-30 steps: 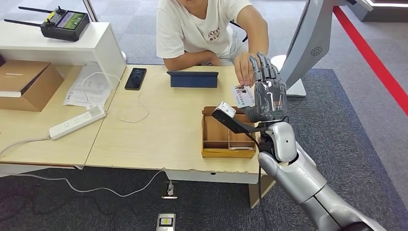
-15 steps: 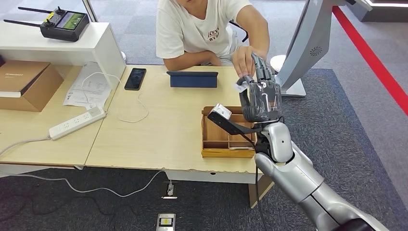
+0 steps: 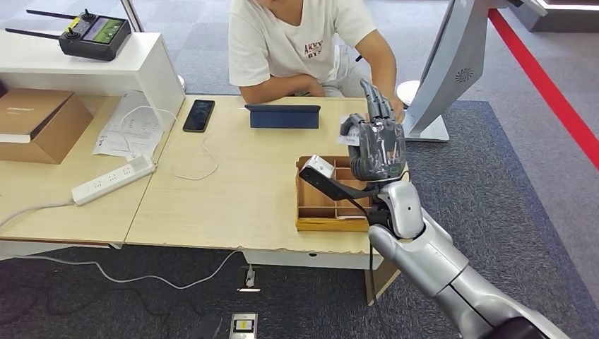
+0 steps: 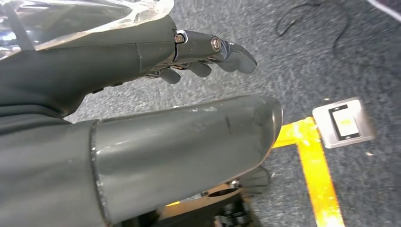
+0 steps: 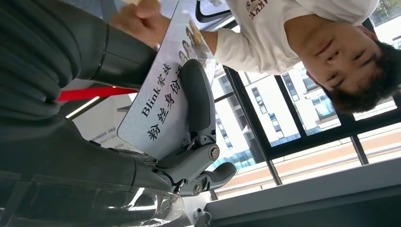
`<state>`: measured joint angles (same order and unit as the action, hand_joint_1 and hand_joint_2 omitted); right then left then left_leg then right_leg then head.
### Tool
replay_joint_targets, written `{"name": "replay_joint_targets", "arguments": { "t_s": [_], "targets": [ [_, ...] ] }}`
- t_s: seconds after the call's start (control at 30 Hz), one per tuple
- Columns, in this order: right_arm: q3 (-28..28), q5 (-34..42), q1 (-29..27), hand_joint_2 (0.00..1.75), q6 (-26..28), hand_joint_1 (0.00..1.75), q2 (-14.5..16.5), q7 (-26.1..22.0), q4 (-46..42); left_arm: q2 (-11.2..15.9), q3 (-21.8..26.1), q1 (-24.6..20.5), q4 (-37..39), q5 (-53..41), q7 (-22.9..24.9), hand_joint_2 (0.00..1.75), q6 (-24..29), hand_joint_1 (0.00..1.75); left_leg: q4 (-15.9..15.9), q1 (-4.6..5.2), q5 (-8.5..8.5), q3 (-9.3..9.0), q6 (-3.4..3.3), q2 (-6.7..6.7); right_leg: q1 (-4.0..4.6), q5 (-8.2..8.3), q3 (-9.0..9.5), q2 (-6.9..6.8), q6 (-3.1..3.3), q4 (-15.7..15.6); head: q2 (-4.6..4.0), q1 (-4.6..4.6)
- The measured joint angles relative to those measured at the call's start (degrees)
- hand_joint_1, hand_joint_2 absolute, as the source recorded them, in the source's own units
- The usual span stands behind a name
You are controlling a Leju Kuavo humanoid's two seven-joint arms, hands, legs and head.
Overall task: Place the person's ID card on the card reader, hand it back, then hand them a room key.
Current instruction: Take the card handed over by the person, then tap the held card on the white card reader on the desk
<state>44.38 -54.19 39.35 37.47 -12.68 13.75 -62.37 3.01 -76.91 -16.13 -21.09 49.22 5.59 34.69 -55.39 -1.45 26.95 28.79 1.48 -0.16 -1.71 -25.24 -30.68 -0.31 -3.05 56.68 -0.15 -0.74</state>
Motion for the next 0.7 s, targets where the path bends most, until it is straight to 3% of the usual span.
{"name": "replay_joint_targets", "arguments": {
  "t_s": [0.37,0.7],
  "targets": [
    [1.24,2.16,-0.24,1.75,-3.46,1.71,0.1,-0.81,0.83,1.45,4.19,-3.8,-3.16,-4.85,2.65,0.0,-0.02,0.0,-0.01,0.0,0.0,-0.01,0.0,0.01,0.0,0.0,-0.03,0.0,0.0,0.0,0.0,0.01],
    [2.05,2.08,-3.37,1.75,-8.82,1.75,-3.95,2.1,-0.18,2.68,10.91,-2.34,-4.75,-8.72,1.7,0.0,1.48,0.0,-0.02,0.01,0.03,0.03,0.01,0.04,0.0,-0.01,-0.09,0.03,0.0,0.0,0.0,0.0]
  ]
}}
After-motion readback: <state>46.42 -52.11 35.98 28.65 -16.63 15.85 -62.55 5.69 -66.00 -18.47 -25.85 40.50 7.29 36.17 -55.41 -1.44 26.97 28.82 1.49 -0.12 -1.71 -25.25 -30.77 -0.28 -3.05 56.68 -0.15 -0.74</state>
